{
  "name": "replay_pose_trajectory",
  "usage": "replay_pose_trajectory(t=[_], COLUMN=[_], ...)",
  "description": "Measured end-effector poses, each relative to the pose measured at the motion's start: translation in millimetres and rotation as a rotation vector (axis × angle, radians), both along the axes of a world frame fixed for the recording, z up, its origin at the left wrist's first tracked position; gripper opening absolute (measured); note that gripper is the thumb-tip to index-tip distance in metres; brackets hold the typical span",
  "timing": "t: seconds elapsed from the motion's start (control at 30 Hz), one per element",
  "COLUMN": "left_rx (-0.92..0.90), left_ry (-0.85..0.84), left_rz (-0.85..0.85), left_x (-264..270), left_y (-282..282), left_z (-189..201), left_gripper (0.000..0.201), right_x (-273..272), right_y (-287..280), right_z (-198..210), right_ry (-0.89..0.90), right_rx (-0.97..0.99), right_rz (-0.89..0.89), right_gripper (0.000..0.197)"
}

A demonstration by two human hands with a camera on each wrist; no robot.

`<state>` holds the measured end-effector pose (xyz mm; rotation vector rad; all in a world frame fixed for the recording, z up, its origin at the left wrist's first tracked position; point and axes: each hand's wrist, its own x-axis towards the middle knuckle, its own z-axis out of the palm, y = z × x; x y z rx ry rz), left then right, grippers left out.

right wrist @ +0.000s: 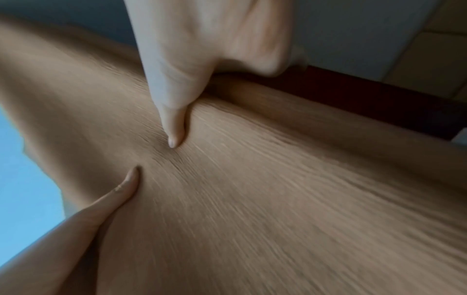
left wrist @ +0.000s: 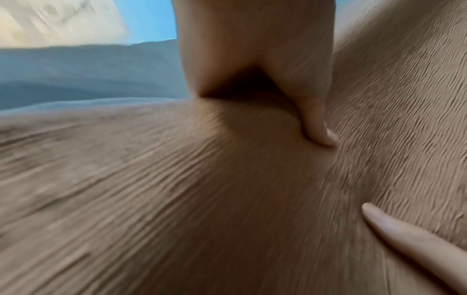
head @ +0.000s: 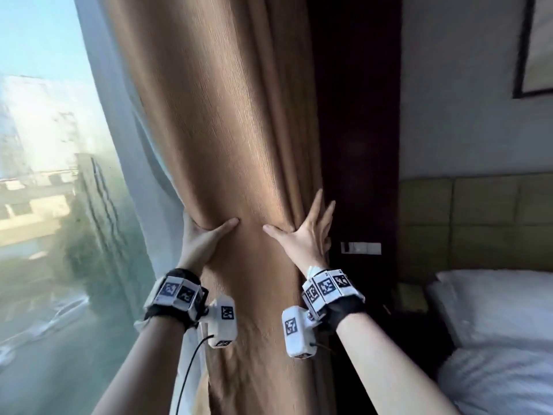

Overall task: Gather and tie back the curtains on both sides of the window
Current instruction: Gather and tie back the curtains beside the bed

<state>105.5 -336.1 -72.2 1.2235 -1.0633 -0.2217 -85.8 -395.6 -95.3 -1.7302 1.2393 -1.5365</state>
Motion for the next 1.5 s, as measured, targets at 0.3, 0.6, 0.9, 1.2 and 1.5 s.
replay_pose_trajectory(t=[0.3, 0.6, 0.9, 1.2, 1.5], left_rx=[-0.031, -0.036, 0.0, 0.027, 0.095], left_ry=[-0.014, -0.027, 0.011, 0.015, 0.036], left_rz=[-0.173, -0.221, -0.213, -0.219, -0.253], left_x=[9.8, 5.2, 2.9, 2.9, -5.4], left_y=[-184.9, -384.6, -574.5, -742.3, -879.3], left_z=[17.3, 36.7, 42.2, 40.2, 37.9], left_gripper=[0.083, 0.073, 0.07, 0.061, 0.071], right_x=[-11.6, -22.3, -25.3, -24.0, -26.1], right_y=[-143.9, -361.4, -568.7, -748.1, -870.4], right_z=[24.5, 38.1, 48.8, 38.9, 34.5], right_ry=[-0.058, -0.024, 0.091, 0.087, 0.014], right_rx=[0.093, 0.109, 0.214, 0.249, 0.198], right_rz=[0.122, 0.125, 0.113, 0.074, 0.084], right_gripper=[0.121, 0.13, 0.132, 0.14, 0.123])
